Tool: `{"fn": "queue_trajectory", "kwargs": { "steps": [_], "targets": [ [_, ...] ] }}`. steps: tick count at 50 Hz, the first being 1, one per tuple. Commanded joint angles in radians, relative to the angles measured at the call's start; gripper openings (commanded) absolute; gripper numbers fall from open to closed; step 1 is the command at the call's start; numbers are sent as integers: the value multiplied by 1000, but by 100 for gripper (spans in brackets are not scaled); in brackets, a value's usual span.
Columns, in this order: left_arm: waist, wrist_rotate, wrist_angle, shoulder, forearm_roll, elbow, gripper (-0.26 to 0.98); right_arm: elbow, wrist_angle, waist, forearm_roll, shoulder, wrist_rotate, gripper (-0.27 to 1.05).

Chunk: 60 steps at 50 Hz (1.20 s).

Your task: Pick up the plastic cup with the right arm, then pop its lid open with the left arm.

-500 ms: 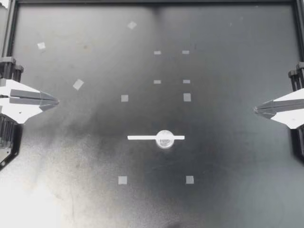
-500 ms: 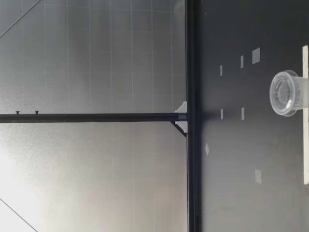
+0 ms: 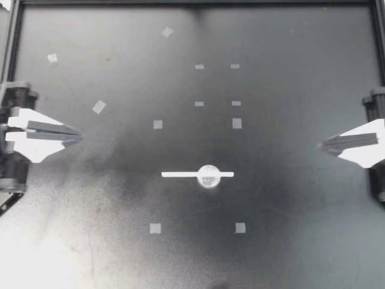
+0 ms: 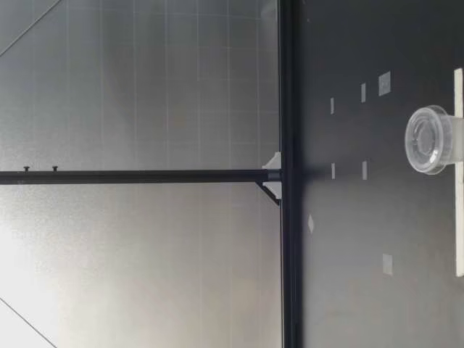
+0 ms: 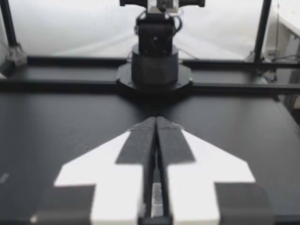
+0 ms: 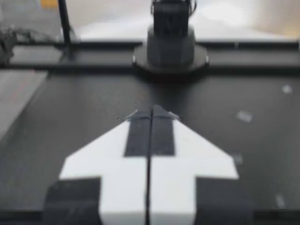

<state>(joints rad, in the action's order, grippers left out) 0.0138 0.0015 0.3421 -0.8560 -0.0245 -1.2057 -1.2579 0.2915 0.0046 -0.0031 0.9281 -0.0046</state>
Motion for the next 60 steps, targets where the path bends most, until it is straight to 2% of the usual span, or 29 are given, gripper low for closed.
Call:
{"fn": "queue_trajectory", "kwargs": {
  "steps": [1,14,24,30,34,40,50,54,60],
  "targets": [
    [3,5,3,74,-2,66,5,15,5,2,0,-63,0,0],
    [2,49,44,331,-2,176,5,29,80,3,0,-282,15,0],
    [3,58,187,518,0,202,5,29,210,3,0,-439,81,0],
    [2,58,212,644,-2,241,5,37,252,3,0,-529,95,1],
    [2,60,212,715,0,278,5,48,262,3,0,-581,101,5],
    [3,51,212,815,-2,322,5,78,273,3,0,-673,124,19],
    [3,21,210,876,0,330,5,147,275,3,2,-816,137,46],
    [2,11,210,881,-2,321,5,173,275,3,0,-868,138,52],
    [3,5,221,905,0,321,5,209,275,3,2,-950,143,52]
  ]
}}
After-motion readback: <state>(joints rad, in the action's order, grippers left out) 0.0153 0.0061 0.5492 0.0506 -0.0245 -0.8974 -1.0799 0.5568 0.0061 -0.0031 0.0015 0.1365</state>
